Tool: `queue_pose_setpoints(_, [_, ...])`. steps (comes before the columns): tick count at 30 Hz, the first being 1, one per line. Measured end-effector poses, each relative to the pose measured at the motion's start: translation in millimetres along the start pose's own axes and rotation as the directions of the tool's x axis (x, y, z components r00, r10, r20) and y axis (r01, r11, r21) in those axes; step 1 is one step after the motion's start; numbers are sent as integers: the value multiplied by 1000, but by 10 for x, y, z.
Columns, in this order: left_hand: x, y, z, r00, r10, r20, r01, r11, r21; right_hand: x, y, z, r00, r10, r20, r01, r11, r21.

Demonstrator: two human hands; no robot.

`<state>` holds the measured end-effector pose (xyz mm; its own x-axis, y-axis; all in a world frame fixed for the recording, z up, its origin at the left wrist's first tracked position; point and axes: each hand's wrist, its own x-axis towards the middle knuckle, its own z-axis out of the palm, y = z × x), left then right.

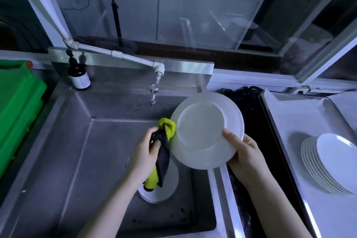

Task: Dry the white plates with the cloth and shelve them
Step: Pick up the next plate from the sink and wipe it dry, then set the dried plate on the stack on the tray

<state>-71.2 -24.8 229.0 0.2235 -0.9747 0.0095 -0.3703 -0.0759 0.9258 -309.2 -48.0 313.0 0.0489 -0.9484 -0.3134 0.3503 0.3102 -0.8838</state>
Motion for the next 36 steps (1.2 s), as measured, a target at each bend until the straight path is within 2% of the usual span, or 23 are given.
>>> queue_pose_setpoints(2, [-61, -27, 65, 995, -96, 14, 97, 995, -35, 34, 5, -84, 999, -23, -37, 25, 998, 57])
queue_pose_setpoints(4, [-33, 12, 78, 983, -180, 20, 181, 977, -112, 39, -9, -148, 998, -54, -21, 55, 998, 36])
queue_pose_setpoints(6, [25, 112, 67, 984, -178, 30, 180, 971, -160, 9, -37, -176, 993, -110, 39, 114, 985, -128])
queue_pose_setpoints(7, [57, 183, 66, 986, -160, 41, 164, 973, -164, -7, -47, -191, 987, -151, 62, 162, 950, -266])
queue_pose_setpoints(8, [93, 272, 81, 988, -145, 53, 152, 972, -177, -26, -50, -206, 976, -203, 85, 219, 881, -418])
queue_pose_setpoints(10, [162, 466, 121, 988, -137, 69, 149, 962, -229, -45, -35, -235, 942, -286, 178, 327, 657, -679])
queue_pose_setpoints(12, [210, 659, 182, 980, -181, 80, 196, 940, -281, -98, -41, -248, 879, -337, 337, 458, 403, -792])
queue_pose_setpoints(13, [223, 746, 207, 966, -235, 106, 257, 909, -328, -133, -52, -270, 823, -371, 430, 536, 260, -803])
queue_pose_setpoints(15, [212, 869, 251, 925, -315, 212, 377, 828, -415, -187, -101, -378, 726, -325, 606, 643, 9, -766])
queue_pose_setpoints(17, [184, 921, 310, 910, -317, 267, 403, 830, -386, -218, -168, -519, 647, -308, 698, 672, -201, -712])
queue_pose_setpoints(19, [138, 963, 412, 921, -306, 243, 368, 886, -280, -235, -237, -699, 571, -306, 762, 671, -360, -648])
queue_pose_setpoints(21, [102, 1034, 568, 937, -271, 219, 314, 929, -196, -256, -325, -902, 538, -272, 798, 673, -431, -601])
queue_pose_setpoints(22, [85, 1064, 666, 941, -260, 216, 301, 936, -185, -256, -361, -1006, 553, -260, 792, 674, -418, -608])
queue_pose_setpoints(25, [20, 1185, 1002, 935, -275, 224, 326, 916, -235, -245, -488, -1333, 665, -257, 701, 624, -323, -711])
queue_pose_setpoints(27, [-22, 1260, 1242, 930, -291, 223, 343, 905, -250, -253, -611, -1629, 782, -264, 565, 535, -180, -825])
queue_pose_setpoints(28, [-36, 1295, 1360, 928, -298, 224, 351, 900, -256, -267, -690, -1810, 846, -259, 466, 467, -59, -882])
queue_pose_setpoints(30, [-56, 1370, 1581, 927, -302, 223, 356, 896, -265, -312, -832, -2195, 939, -261, 225, 291, 252, -923])
queue_pose_setpoints(31, [-65, 1416, 1692, 927, -299, 227, 354, 899, -259, -330, -883, -2377, 964, -254, 81, 187, 426, -885])
queue_pose_setpoints(33, [-96, 1533, 1941, 927, -282, 246, 341, 908, -243, -351, -948, -2642, 963, -205, -173, 37, 739, -672])
queue_pose_setpoints(34, [-113, 1598, 2076, 928, -269, 260, 330, 915, -232, -363, -963, -2727, 954, -162, -254, -5, 834, -551])
queue_pose_setpoints(36, [-148, 1717, 2362, 928, -231, 293, 297, 933, -205, -395, -977, -2909, 929, -155, -335, -15, 891, -453])
